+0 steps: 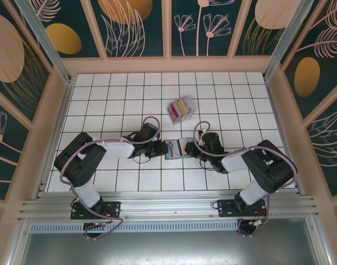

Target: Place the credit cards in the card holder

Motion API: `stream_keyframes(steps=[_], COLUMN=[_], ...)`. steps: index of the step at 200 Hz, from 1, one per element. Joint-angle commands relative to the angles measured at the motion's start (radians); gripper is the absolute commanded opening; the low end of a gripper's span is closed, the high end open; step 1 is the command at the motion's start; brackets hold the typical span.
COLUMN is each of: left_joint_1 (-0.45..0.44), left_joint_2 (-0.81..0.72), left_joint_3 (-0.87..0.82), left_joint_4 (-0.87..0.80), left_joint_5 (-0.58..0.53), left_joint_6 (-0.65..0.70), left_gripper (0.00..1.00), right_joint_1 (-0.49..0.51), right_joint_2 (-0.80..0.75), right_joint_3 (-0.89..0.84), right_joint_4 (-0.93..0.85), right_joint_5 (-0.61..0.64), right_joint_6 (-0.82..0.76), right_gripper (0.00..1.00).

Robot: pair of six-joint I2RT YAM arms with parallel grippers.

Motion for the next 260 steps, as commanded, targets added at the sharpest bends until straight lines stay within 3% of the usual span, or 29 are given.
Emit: stream_keyframes(steps=[1,40,93,116,145,182,229,260], left_joint_1=[-0.034,-0.036,-0.039,-0.040,-0.040,-0.040,-0.040,-0.040], left_joint_2=[0.055,0.050,0.055,0.047,0.042,0.035,0.028,0.027], left_joint_3=[0.003,-0.012,-0.004,-0.007,-0.012,-0.014,-0.010,-0.013], left_joint_4=[0.029,0.038,0.043,0.039,0.033,0.023,0.023,0.023], left_joint_5=[0.001,0.000,0.000,-0.005,-0.011,-0.023,-0.029,-0.030], left_joint_6=[0.000,-0.006,-0.008,-0.009,-0.004,0.000,-0.002,-0.001], left_gripper=[0.27,0.27,0.27,0.27,0.27,0.26,0.26,0.26], right_joint_1=[0.021,0.047,0.144,0.142,0.141,0.112,0.071,0.056], right_joint_2=[0.055,0.057,0.057,0.035,-0.018,-0.114,-0.150,-0.119], right_joint_3=[-0.002,0.016,0.081,0.083,0.125,0.195,0.280,0.296], right_joint_4=[-0.062,-0.106,-0.266,-0.295,-0.406,-0.564,-0.708,-0.677], right_joint_5=[0.000,-0.004,0.094,0.119,0.158,0.201,0.251,0.177], right_joint_6=[-0.012,-0.029,-0.062,-0.062,-0.097,-0.159,-0.243,-0.241], right_gripper=[0.02,0.03,0.04,0.11,0.34,0.40,0.40,0.23])
